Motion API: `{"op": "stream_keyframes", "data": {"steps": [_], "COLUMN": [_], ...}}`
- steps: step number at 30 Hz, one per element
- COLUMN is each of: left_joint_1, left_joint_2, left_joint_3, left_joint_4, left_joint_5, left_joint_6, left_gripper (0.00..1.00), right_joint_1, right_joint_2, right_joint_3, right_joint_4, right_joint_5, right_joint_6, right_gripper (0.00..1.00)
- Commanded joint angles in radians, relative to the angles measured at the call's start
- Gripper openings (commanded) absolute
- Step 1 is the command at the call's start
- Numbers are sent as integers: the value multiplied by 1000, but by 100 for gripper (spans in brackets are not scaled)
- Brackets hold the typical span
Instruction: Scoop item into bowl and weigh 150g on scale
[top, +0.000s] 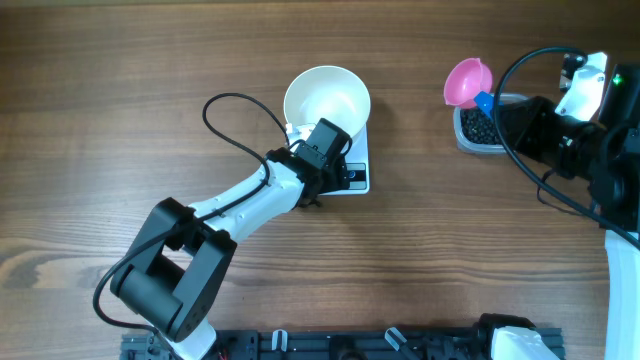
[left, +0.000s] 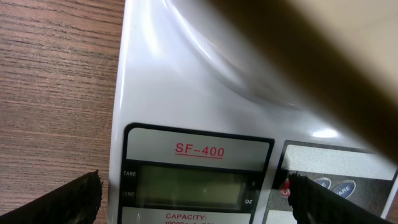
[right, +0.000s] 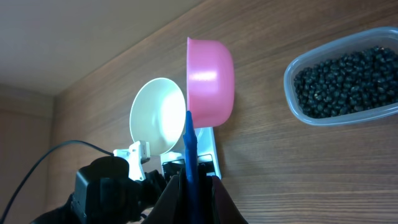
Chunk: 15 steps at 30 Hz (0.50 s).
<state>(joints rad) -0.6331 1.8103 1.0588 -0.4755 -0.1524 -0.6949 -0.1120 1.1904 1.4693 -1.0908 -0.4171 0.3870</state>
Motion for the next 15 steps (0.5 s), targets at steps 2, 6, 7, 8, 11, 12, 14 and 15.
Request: {"op": "stream_keyframes", "data": {"steps": [2,6,7,8,11,12,14,15], "left_joint_1": [-5,-4,-4,-4,-4,-5,-5,-5], "left_joint_2": [-34,-95,-107,-123,-153,-160,-161,-157], "left_joint_3": [-5,-5,-5,-5,-5,-5,-5,-7], "left_joint_4": [-6,-6,-6,-3,-6,-14,-42,-57], "left_joint_5": [5,5,5,5,6,6,22,21], "left_joint_6": [-16,-15,-11,2,6,5,-37,-73], "left_gripper": [100,100,100,100,100,100,100,100], "right_joint_1": [1,1,1,1,1,1,1,1], "right_joint_2": [-3,-3,-3,-3,-3,-3,-3,-3], "right_joint_3": [21,21,21,21,21,21,21,21], "right_joint_4": [6,6,6,6,3,0,-3,-5], "right_joint_5": [23,23,23,23,23,23,23,23], "right_joint_6": [-21,-21,-21,-21,-21,-21,-21,-21], "right_gripper": [4,4,4,4,4,4,4,4]}}
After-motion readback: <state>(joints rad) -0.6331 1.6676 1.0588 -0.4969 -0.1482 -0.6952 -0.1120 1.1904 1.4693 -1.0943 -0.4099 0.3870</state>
